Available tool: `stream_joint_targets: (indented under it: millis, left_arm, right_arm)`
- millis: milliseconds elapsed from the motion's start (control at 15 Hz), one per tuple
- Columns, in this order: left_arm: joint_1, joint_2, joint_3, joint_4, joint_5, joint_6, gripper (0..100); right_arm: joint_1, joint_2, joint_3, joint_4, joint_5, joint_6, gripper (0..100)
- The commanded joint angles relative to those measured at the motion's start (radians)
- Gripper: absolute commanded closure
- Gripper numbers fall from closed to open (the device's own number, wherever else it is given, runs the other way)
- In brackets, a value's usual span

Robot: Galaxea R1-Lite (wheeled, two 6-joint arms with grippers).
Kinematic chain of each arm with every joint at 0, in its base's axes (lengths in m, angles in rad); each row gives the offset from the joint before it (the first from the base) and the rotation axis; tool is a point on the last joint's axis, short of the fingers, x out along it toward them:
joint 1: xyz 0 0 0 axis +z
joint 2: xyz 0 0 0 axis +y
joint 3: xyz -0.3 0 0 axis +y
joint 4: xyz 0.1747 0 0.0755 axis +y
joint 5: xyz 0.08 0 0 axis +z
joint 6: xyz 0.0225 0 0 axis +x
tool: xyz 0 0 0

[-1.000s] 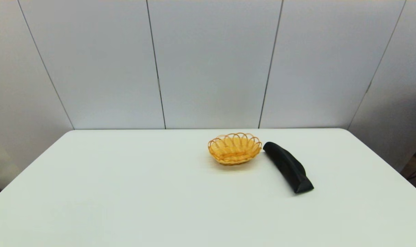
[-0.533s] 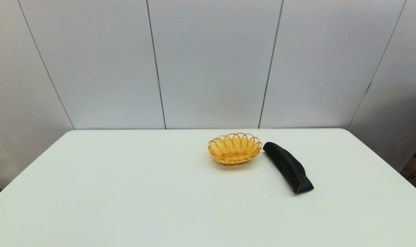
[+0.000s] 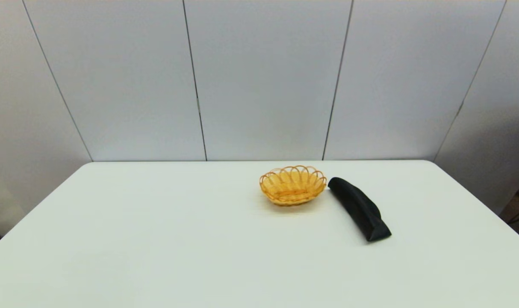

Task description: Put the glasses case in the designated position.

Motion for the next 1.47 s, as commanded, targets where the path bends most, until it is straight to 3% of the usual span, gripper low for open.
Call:
stream_joint_targets:
  millis: [67,733,1000,1467]
  left_arm:
    - [0.002,0.001,0.000,0.000,0.000,-0.001,0]
    - [0.000,0.001,0.000,0.000,0.000,-0.001,0]
    - [0.002,0.001,0.000,0.000,0.000,-0.001,0]
    - [0.002,0.001,0.000,0.000,-0.001,-0.001,0]
  right_arm:
    - [0.000,0.003,-0.002,0.380,-0.014,0.023,0]
    - [0.000,0.003,0.000,0.371,-0.017,0.040,0]
    - [0.000,0.003,-0.002,0.371,-0.041,0.134,0]
    - [0.000,0.002,0.000,0.366,-0.073,0.192,0]
